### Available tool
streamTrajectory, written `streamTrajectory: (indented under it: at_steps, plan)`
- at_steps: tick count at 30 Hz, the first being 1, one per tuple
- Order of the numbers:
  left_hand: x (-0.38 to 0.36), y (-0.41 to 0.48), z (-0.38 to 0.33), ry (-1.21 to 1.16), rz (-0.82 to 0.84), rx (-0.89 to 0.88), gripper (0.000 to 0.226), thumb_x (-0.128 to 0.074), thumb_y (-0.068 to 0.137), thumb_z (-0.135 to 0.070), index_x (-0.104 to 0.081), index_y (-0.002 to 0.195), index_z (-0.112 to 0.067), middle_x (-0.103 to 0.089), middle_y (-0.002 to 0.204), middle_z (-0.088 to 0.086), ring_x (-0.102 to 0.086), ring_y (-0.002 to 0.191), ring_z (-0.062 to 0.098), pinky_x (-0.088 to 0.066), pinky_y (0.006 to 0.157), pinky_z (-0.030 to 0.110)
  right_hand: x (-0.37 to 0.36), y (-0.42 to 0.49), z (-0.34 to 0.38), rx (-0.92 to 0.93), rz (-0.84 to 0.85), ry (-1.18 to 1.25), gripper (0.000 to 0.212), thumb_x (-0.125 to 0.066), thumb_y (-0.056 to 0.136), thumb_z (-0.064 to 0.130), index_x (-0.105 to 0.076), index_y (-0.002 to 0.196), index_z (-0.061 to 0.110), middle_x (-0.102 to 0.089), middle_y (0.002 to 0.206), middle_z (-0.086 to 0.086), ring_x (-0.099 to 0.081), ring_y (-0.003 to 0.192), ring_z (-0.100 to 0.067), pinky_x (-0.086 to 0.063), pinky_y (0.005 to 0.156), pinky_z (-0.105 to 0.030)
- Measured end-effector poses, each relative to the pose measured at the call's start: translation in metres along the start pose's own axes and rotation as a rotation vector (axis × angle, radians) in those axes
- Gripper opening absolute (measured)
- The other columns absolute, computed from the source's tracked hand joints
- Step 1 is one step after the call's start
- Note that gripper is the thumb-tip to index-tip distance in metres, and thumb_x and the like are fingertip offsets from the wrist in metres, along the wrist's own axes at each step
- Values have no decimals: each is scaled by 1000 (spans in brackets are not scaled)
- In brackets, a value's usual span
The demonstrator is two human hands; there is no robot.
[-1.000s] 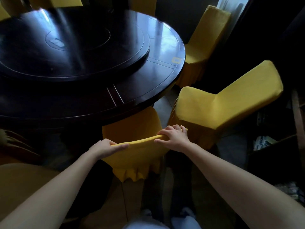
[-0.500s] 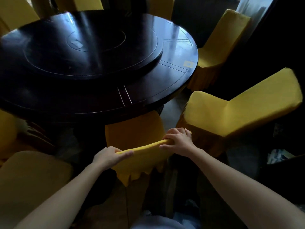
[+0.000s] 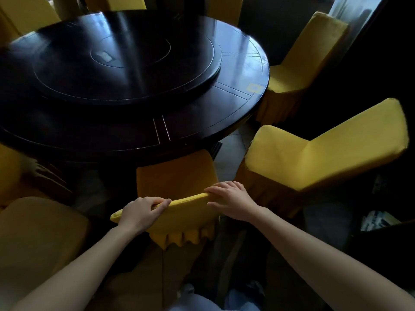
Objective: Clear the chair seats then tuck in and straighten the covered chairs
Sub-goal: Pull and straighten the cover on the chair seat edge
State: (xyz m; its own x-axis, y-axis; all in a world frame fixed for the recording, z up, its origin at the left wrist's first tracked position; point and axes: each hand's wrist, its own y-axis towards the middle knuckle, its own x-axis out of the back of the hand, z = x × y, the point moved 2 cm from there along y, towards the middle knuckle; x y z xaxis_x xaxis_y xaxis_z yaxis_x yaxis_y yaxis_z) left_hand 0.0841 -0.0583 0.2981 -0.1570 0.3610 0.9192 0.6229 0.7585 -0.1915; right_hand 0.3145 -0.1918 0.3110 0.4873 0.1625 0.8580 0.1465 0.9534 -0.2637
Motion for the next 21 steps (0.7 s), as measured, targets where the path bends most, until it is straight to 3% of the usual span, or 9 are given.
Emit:
streamTrajectory:
  at_steps: [3,5,9,13,18,21]
  plan:
    - [-7,14,-48,-11,210,-32,60,-23,91,-62,-46,136,-31,-51,140,-4,-48,125,15,-44,96,32,7,-12,-21,9,20,11,57,-43,93,57,-30,145,39,-23,157,8,-11,146,-17,-6,119,-47]
    - [-13,23,-84,12,267,-95,71,-15,85,-67,-30,145,-32,-28,154,-5,-26,142,15,-22,115,43,13,-25,-43,-35,26,-20,62,-37,93,60,-21,149,39,-7,161,8,1,148,-18,-3,120,-48]
    - [-27,45,-164,54,206,-221,68,-21,90,-63,-10,150,-33,-3,160,-6,0,147,15,-1,118,47,40,-60,-101,-136,-33,-102,88,-7,75,78,-8,151,35,8,161,8,12,147,-16,2,118,-48]
    - [-43,66,-243,60,167,-311,70,-22,90,-63,-2,150,-32,6,159,-7,9,146,15,5,116,47,66,-98,-163,-233,-122,-159,69,-27,93,63,-6,152,33,9,161,6,14,147,-17,1,117,-49]
    - [-68,83,-334,104,142,-438,71,-18,90,-63,3,150,-32,11,159,-6,16,145,15,8,116,47,87,-146,-230,-349,-202,-147,83,-7,80,75,-5,151,34,9,161,6,15,147,-17,0,117,-53]
    - [-82,92,-386,143,150,-502,70,-19,91,-62,6,149,-32,13,159,-4,17,145,16,8,117,48,98,-175,-266,-420,-265,-112,70,-22,92,65,-6,151,33,8,161,5,14,147,-17,4,116,-53]
